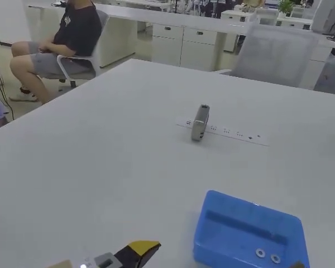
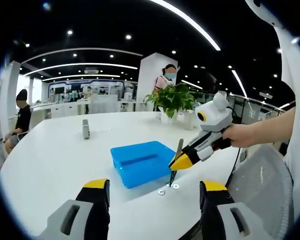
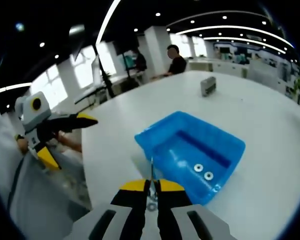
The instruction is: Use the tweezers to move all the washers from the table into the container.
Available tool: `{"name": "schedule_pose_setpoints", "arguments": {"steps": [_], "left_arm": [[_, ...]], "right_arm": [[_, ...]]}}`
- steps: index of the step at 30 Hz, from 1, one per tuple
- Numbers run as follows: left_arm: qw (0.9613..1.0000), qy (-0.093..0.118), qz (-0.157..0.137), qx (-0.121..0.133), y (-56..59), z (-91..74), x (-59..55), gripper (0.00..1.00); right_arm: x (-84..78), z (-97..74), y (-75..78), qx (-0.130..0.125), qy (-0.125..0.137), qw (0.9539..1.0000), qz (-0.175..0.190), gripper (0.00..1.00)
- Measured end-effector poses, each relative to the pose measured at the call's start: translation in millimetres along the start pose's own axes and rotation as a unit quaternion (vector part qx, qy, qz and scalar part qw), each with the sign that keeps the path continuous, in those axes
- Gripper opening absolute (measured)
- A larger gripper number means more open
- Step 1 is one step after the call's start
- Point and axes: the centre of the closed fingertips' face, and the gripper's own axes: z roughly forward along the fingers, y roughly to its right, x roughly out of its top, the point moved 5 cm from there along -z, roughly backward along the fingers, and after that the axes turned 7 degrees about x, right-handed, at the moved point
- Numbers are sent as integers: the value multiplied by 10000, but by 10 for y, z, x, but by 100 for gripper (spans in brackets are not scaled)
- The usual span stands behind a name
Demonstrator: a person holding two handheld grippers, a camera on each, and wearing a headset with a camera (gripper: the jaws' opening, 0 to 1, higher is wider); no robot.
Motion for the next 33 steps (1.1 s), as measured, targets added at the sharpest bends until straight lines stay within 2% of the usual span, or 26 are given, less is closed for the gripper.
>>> {"name": "schedule_pose_setpoints", "arguments": {"steps": [5, 9, 13, 17, 20, 24, 26, 28, 33], "left_arm": [[10000, -9, 15, -7, 2, 0, -2, 73], [10000, -22, 32, -14, 5, 1, -5, 73], [10000, -21, 44, -14, 6, 0, -4, 73], [10000, -11, 60, -21, 8, 0, -2, 72], [10000, 22, 51, -16, 6, -4, 7, 72], [10000, 58, 4, -22, -5, -6, -2, 70], [10000, 22, -39, -28, -16, 1, -38, 69], [9999, -108, -83, 10, -29, 7, -84, 69], [9999, 25, -33, 96, -45, -7, -44, 67]], "right_arm": [[-7, 4, -29, 28, -22, 10000, -87, 4], [-15, 20, -95, 67, -160, 9986, -493, 4], [-20, 59, -183, 78, -320, 9933, -1109, 4], [-26, 76, -230, -27, -451, 9885, -1443, 3], [-18, 78, -216, -78, -428, 9889, -1417, 3], [-6, 79, -184, -139, -287, 9930, -1134, 2], [-10, 78, -181, -154, -187, 9946, -1012, 3], [-20, 69, -179, -196, -168, 9946, -1001, 3], [-29, 65, -185, -297, -120, 9946, -986, 3]]}}
